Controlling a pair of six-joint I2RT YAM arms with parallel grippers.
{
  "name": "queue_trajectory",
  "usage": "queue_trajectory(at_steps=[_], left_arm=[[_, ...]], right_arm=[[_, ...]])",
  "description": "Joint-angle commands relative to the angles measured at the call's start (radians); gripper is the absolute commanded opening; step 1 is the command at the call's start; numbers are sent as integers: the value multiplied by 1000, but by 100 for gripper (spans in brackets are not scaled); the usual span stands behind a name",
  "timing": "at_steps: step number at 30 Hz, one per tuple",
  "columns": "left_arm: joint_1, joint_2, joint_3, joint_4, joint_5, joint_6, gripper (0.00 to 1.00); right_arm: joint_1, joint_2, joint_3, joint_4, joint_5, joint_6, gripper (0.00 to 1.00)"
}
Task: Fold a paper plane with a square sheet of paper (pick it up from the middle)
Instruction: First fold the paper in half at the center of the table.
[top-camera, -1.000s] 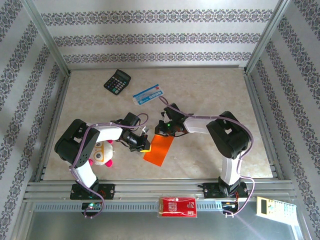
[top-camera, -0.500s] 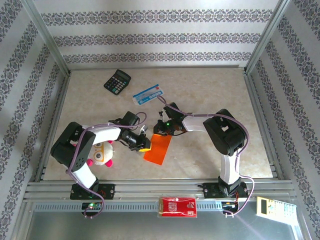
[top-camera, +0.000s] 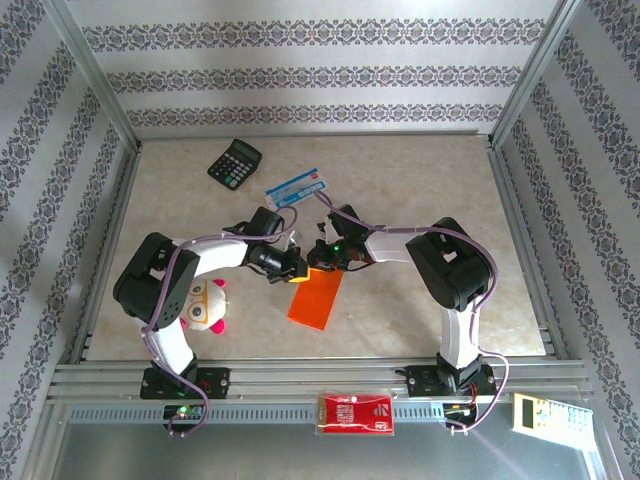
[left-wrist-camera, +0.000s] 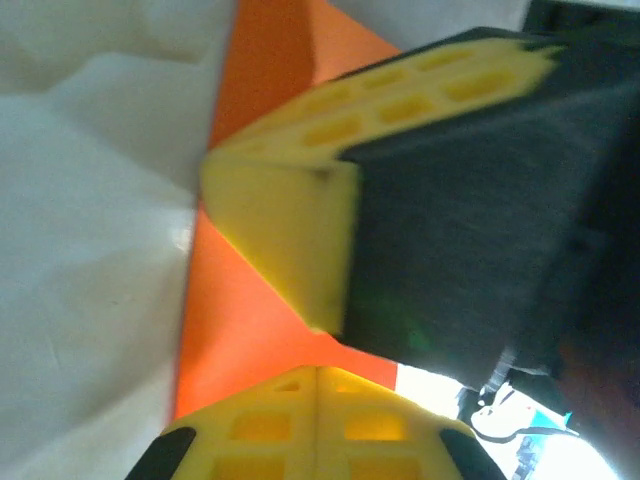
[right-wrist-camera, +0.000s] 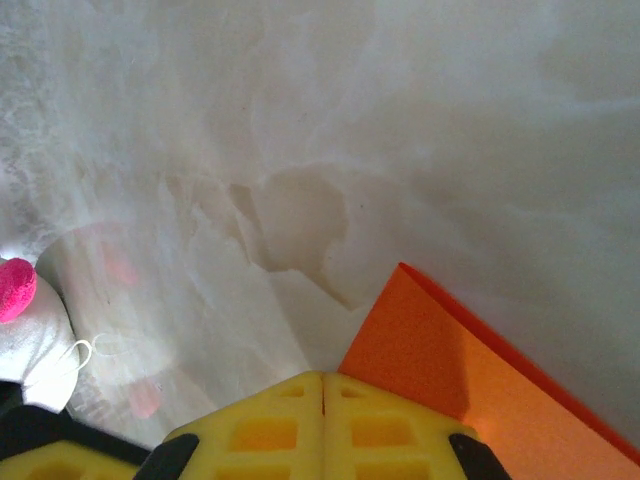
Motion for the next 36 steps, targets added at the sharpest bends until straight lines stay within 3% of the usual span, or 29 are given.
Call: queue_trajectory(at_steps=[1, 36], left_arm=[[15, 37, 11, -14, -19, 36, 0], [-65, -166, -386, 15, -2, -47, 0]], right_arm=[[-10, 56, -26, -41, 72, -21, 2], [-16, 91, -5, -107, 159, -7, 0]])
